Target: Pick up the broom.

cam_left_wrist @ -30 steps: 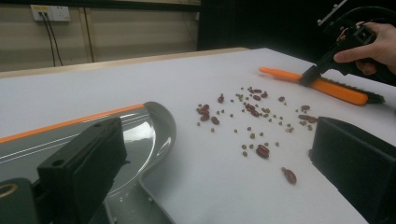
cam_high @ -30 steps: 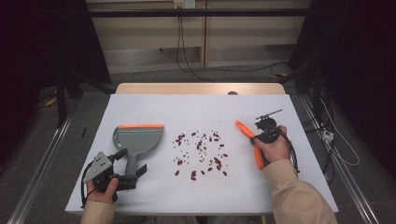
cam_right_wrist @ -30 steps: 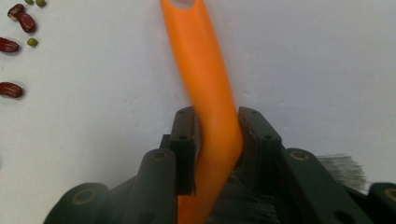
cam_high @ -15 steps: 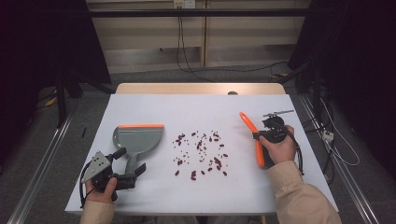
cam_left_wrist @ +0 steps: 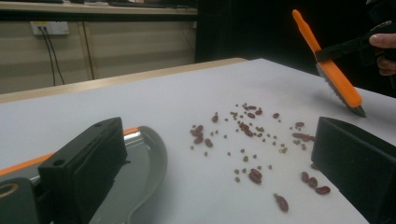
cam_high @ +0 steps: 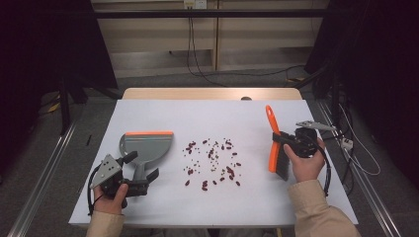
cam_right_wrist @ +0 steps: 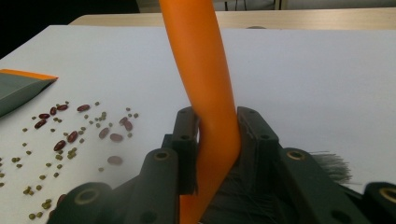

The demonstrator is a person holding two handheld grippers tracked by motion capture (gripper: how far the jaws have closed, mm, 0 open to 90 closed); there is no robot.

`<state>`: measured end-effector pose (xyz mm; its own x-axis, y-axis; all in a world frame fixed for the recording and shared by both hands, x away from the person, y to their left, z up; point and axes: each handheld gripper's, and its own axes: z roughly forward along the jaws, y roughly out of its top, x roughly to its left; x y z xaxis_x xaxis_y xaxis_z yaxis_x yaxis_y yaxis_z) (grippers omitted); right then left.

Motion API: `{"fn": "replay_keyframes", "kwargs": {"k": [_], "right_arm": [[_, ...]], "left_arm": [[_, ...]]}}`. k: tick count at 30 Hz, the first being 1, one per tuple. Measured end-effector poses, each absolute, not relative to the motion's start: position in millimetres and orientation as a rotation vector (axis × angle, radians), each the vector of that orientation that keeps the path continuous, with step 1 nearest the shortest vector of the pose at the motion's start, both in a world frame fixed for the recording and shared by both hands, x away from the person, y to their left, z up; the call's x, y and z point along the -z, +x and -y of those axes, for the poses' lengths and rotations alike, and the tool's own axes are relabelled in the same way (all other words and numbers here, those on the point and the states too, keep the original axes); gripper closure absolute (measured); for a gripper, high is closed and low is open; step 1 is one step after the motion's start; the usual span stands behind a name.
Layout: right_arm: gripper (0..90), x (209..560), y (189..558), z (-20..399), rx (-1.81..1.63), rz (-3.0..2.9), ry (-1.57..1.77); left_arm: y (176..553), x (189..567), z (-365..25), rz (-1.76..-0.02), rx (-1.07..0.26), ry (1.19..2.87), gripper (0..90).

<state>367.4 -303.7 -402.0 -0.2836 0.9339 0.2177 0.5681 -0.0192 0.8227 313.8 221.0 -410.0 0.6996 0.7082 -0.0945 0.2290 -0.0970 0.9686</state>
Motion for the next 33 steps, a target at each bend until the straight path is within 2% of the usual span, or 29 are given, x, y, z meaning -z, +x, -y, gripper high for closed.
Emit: {"fn": "replay_keyframes", "kwargs": {"k": [21, 33], "right_arm": [[71.2, 387.4, 347.0, 316.2, -1.470, -1.708, 1.490], [71.2, 369.8, 351.6, 298.6, -1.520, -1.713, 1.446]], "left_arm": [[327.9, 396.0, -173.3, -0.675, -0.440, 1.685, 3.2], [337.8, 394.3, -153.8, -0.641, -0.398, 1.690, 3.3]]}}
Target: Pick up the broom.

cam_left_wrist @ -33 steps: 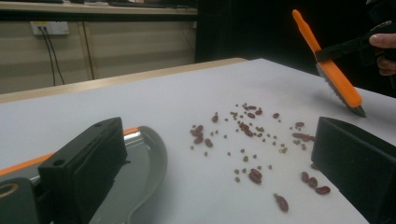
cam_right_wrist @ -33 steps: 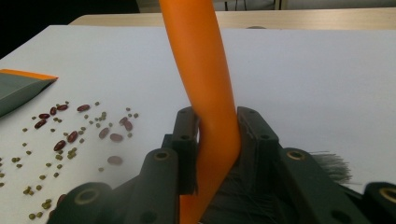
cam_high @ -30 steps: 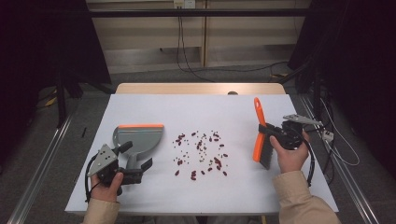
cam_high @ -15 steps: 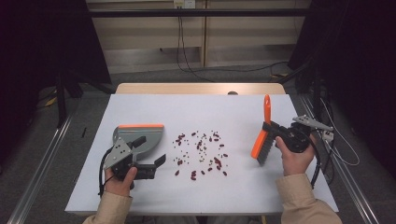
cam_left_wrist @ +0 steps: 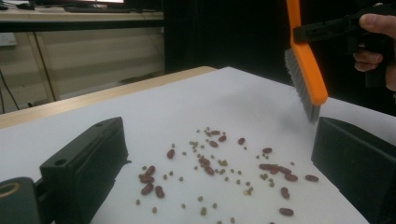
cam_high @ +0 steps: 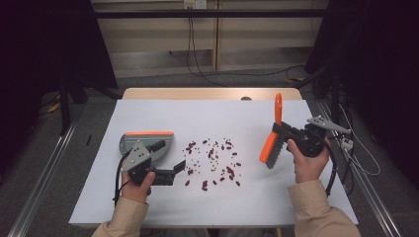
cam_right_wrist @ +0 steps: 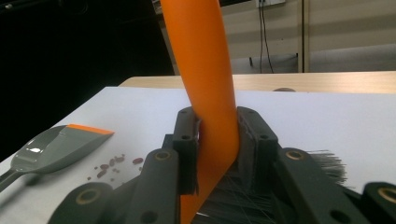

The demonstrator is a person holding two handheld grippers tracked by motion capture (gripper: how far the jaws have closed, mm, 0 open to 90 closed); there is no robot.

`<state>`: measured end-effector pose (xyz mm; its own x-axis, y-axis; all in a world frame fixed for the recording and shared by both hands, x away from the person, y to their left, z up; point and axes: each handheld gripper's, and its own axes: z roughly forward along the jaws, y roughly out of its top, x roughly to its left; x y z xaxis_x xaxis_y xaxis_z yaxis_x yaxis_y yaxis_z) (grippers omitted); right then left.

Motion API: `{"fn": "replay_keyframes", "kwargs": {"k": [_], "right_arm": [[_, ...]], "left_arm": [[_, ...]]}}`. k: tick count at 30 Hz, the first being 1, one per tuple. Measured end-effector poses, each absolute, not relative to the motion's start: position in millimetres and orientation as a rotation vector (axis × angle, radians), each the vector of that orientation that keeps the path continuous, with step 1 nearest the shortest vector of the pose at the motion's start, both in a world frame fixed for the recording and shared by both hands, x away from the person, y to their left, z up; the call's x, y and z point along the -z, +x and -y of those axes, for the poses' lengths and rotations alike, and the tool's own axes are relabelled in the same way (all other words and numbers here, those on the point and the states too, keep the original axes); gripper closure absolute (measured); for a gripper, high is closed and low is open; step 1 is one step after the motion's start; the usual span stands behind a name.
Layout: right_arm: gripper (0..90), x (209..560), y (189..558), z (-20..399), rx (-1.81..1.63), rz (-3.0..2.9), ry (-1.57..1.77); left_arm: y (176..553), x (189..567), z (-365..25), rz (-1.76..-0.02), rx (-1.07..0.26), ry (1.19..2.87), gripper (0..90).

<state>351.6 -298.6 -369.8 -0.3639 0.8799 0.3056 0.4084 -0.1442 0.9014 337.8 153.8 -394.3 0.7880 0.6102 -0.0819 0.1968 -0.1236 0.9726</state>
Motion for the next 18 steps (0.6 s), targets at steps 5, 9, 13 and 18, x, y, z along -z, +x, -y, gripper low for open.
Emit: {"fn": "replay_keyframes", "kwargs": {"k": [5, 9, 13, 18], "right_arm": [[71.1, 365.2, 356.1, 282.2, -1.548, -1.734, 1.429], [71.2, 361.7, 359.5, 274.1, -1.580, -1.740, 1.426], [71.1, 358.0, 362.8, 261.0, -1.568, -1.782, 1.401], [71.1, 355.8, 367.1, 250.0, -1.595, -1.793, 1.392]], "left_arm": [[341.2, 393.4, -142.8, -0.613, -0.366, 1.698, 3.4], [345.4, 394.1, -135.8, -0.618, -0.336, 1.697, 3.6], [349.5, 394.0, -127.2, -0.624, -0.308, 1.702, 4.4], [353.3, 393.4, -117.8, -0.626, -0.283, 1.694, 4.4]]}}
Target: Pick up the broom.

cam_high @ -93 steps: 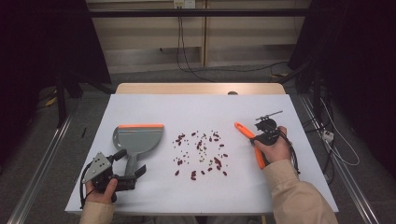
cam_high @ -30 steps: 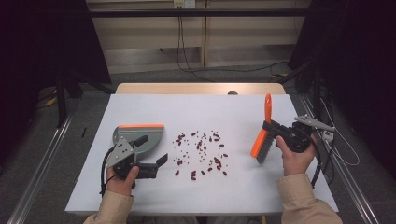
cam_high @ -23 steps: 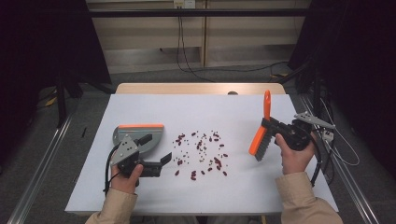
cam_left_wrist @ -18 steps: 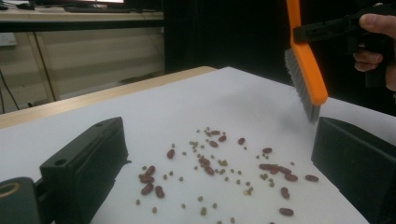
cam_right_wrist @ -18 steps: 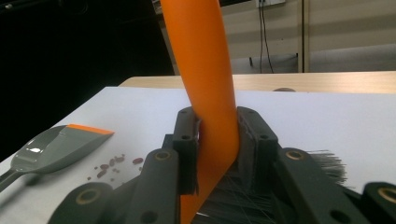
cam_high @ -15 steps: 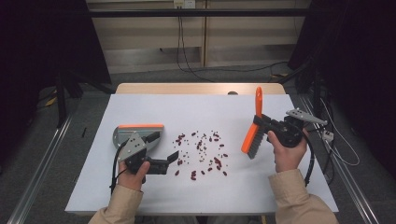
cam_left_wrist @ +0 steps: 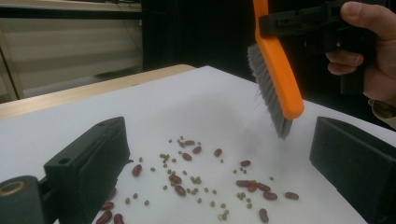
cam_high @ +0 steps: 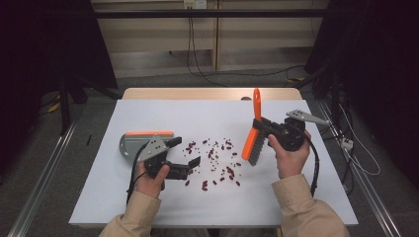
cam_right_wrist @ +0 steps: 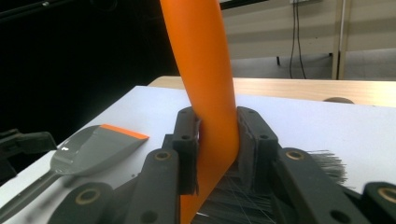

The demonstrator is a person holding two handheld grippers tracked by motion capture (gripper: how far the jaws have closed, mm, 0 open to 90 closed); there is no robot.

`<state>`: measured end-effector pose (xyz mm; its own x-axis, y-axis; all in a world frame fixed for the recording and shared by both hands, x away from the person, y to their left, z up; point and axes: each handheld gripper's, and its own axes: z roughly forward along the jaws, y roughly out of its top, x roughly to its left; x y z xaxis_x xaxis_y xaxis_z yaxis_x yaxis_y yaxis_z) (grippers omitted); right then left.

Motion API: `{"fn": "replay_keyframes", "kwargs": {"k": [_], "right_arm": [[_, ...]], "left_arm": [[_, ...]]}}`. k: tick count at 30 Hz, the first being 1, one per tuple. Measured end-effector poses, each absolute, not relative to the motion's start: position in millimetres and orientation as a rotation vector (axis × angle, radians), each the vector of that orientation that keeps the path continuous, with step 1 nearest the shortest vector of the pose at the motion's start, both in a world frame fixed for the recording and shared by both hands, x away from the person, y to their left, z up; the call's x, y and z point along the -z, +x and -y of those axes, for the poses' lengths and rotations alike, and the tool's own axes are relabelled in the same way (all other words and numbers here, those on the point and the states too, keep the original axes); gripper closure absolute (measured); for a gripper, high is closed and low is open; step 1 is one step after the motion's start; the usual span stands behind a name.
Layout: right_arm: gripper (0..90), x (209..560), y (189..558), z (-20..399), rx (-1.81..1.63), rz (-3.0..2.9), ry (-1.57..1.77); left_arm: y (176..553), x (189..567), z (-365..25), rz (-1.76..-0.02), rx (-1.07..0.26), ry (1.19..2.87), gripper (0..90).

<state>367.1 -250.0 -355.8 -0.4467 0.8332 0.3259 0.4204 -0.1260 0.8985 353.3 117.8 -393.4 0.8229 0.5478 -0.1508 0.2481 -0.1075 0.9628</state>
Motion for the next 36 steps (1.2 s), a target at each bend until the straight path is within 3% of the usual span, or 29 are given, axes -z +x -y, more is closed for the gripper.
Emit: {"fn": "replay_keyframes", "kwargs": {"k": [17, 23, 27, 36], "right_arm": [[71.1, 350.2, 379.9, 204.2, -1.604, -1.881, 1.312], [71.1, 346.8, 381.3, 181.2, -1.617, -1.917, 1.268], [71.1, 345.9, 381.1, 169.2, -1.623, -1.935, 1.241], [71.1, 347.6, 379.1, 151.2, -1.620, -1.961, 1.207]], "left_arm": [[359.0, 396.7, -91.3, -0.575, -0.210, 1.737, 7.8], [357.9, 396.6, -81.0, -0.581, -0.145, 1.760, 18.4], [359.0, 400.5, -75.5, -0.600, -0.123, 1.786, 33.5], [361.4, 405.4, -68.6, -0.666, -0.108, 1.804, 51.9]]}}
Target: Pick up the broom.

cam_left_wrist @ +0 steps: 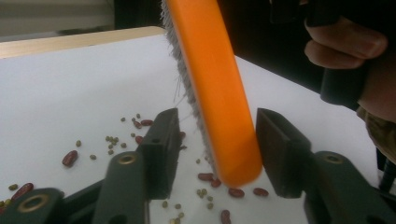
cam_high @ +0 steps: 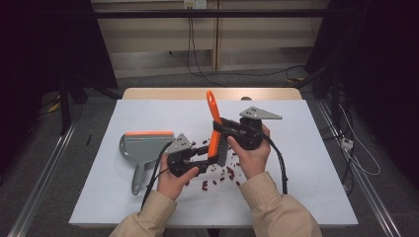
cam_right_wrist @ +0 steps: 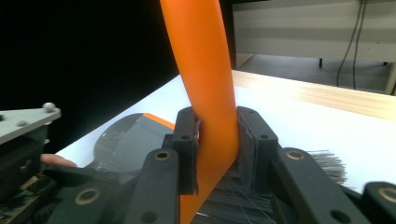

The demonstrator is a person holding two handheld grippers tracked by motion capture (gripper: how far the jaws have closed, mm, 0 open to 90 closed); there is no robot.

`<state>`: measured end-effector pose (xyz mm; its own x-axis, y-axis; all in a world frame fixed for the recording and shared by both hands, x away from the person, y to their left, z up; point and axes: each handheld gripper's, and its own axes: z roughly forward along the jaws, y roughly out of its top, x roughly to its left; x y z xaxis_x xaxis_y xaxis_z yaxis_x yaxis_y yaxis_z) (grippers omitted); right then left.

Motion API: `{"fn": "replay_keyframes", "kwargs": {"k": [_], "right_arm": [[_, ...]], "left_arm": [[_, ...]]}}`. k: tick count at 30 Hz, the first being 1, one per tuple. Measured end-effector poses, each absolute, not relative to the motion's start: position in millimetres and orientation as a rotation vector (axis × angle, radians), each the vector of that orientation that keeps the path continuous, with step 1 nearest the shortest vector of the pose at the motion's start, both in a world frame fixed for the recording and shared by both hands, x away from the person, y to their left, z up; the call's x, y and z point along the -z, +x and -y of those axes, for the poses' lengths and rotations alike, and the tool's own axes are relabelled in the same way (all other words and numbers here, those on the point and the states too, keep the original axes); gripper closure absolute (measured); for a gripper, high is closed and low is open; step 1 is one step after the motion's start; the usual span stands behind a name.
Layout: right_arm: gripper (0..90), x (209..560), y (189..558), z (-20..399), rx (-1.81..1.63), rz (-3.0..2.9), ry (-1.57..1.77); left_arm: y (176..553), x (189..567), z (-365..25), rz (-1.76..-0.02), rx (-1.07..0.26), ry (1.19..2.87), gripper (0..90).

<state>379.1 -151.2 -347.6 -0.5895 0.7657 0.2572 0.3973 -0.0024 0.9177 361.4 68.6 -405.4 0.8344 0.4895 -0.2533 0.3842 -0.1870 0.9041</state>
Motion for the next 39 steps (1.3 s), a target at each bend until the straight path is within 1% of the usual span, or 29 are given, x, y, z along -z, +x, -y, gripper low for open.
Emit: {"fn": "replay_keyframes", "kwargs": {"k": [2, 3, 5, 8, 14, 15, 16, 17, 18, 19, 22, 24, 25, 26, 28, 34, 39], "right_arm": [[70.9, 347.3, 378.0, 148.1, -1.613, -1.960, 1.198], [70.8, 346.9, 377.5, 147.1, -1.609, -1.959, 1.195], [70.7, 346.2, 376.3, 146.6, -1.612, -1.960, 1.201], [70.4, 344.8, 373.6, 144.2, -1.603, -1.973, 1.190], [69.2, 342.5, 371.9, 140.2, -1.618, -1.956, 1.174], [64.0, 342.0, 372.0, 139.3, -1.630, -1.947, 1.167], [64.0, 342.0, 372.0, 139.3, -1.630, -1.947, 1.167], [58.6, 342.0, 371.8, 138.7, -1.629, -1.947, 1.168], [47.8, 341.7, 370.4, 137.3, -1.596, -1.925, 1.171], [47.8, 341.7, 370.4, 137.3, -1.596, -1.925, 1.171], [36.5, 343.4, 371.5, 136.3, -1.589, -1.940, 1.196], [34.1, 344.9, 371.1, 136.3, -1.582, -1.922, 1.208], [30.7, 345.9, 371.1, 135.4, -1.557, -1.920, 1.210], [30.7, 345.9, 371.1, 135.4, -1.557, -1.920, 1.210], [27.0, 348.1, 371.1, 132.8, -1.541, -1.923, 1.224], [24.5, 353.5, 369.8, 124.1, -1.531, -1.906, 1.263], [24.2, 356.6, 370.6, 116.9, -1.551, -1.885, 1.311]], "left_arm": [[361.5, 405.7, -68.4, -0.676, -0.109, 1.807, 58.4], [361.6, 405.9, -68.5, -0.679, -0.117, 1.809, 63.8], [363.0, 406.3, -70.7, -0.707, -0.123, 1.817, 68.7], [362.8, 406.6, -73.5, -0.730, -0.152, 1.829, 70.6], [359.3, 405.2, -75.1, -0.747, -0.220, 1.810, 71.1], [358.5, 404.3, -75.3, -0.749, -0.234, 1.802, 71.1], [358.4, 403.9, -76.1, -0.753, -0.241, 1.800, 71.1], [358.9, 403.6, -77.7, -0.761, -0.247, 1.792, 71.1], [359.3, 403.5, -78.8, -0.767, -0.250, 1.790, 71.1], [359.7, 403.8, -80.3, -0.774, -0.249, 1.780, 71.1], [360.7, 403.3, -84.9, -0.791, -0.269, 1.763, 71.1], [360.6, 402.0, -86.4, -0.795, -0.281, 1.756, 71.1], [360.5, 401.9, -86.5, -0.802, -0.280, 1.750, 71.1], [360.6, 401.9, -86.9, -0.805, -0.282, 1.749, 71.1], [360.3, 402.1, -86.5, -0.809, -0.290, 1.748, 71.1], [358.7, 401.0, -85.5, -0.809, -0.308, 1.746, 71.0], [357.4, 400.7, -84.7, -0.817, -0.325, 1.722, 71.0]]}}
